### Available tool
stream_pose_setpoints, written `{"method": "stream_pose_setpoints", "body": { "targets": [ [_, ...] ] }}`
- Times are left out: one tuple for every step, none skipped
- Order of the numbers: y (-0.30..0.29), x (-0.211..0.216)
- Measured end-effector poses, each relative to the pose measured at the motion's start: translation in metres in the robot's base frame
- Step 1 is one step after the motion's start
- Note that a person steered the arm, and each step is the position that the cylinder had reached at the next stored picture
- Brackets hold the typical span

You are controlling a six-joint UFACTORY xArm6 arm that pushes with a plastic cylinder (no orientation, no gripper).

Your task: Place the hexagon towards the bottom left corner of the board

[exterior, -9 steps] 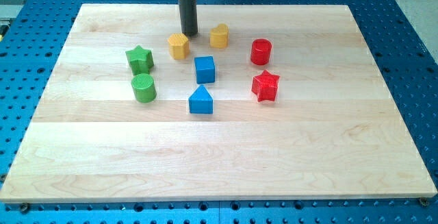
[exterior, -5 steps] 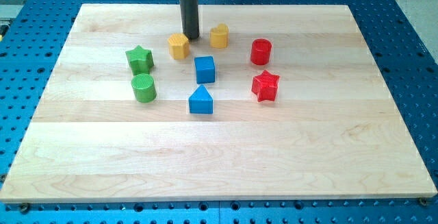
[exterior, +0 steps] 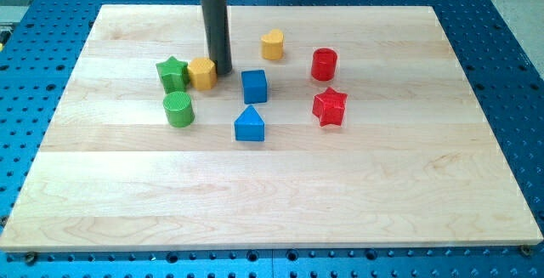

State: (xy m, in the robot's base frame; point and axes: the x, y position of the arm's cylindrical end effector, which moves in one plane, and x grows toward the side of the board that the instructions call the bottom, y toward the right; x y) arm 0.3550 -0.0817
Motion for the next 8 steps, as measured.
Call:
{"method": "stream_pose_setpoints", "body": {
  "targets": [
    [-0.028, 0.028],
    [-0.071, 0.056],
    [-0.093, 0.080],
    [-0.095, 0.105],
    [-0.100, 0.106],
    [-0.106, 0.089],
    [-0.125, 0.104],
    [-0.175, 0.143]
  ]
}}
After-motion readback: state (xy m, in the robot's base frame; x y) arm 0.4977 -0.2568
